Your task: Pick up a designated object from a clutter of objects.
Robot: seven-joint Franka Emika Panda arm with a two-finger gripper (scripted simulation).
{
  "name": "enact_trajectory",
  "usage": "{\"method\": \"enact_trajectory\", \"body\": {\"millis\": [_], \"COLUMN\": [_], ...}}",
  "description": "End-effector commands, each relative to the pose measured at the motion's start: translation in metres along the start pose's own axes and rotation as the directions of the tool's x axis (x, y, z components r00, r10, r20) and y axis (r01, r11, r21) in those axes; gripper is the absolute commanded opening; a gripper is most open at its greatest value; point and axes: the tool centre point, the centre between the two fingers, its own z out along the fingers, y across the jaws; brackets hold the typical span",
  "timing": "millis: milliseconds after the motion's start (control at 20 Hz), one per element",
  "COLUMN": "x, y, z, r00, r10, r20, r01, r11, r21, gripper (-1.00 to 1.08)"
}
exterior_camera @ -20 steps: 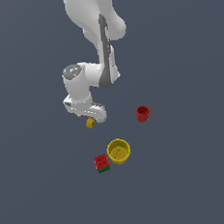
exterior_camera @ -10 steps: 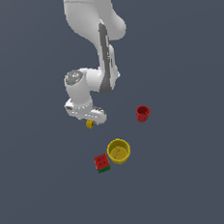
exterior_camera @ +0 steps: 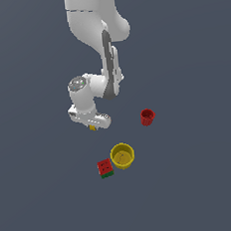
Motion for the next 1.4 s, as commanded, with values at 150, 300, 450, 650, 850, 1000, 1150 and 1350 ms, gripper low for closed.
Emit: {"method": "enact_trajectory", "body": {"millis": [150, 300, 450, 650, 850, 1000, 1150, 1350], "x": [-0.008, -0.008, -0.001, -0.003, -0.006, -0.009, -0.013, -0.020], "y": [0.000, 0.000, 0.000, -0.006, -0.016, -0.026, -0.040, -0.062], "z": [0.006, 0.006, 0.000, -0.006, -0.019, -0.033, -0.050, -0.079], "r00": [1.000, 1.000, 1.000, 1.000, 1.000, 1.000, 1.000, 1.000], "r10": [-0.002, -0.002, -0.001, -0.001, 0.000, 0.000, 0.000, 0.000], "r20": [0.018, 0.018, 0.002, 0.002, 0.003, 0.004, 0.005, 0.006], "r01": [0.002, 0.002, 0.001, 0.001, 0.000, 0.000, 0.000, 0.000], "r11": [1.000, 1.000, 1.000, 1.000, 1.000, 1.000, 1.000, 1.000], "r21": [-0.002, -0.002, 0.000, 0.000, 0.000, 0.000, 0.000, -0.002], "gripper": [-1.00, -1.00, -1.00, -1.00, -1.00, -1.00, -1.00, -1.00]}}
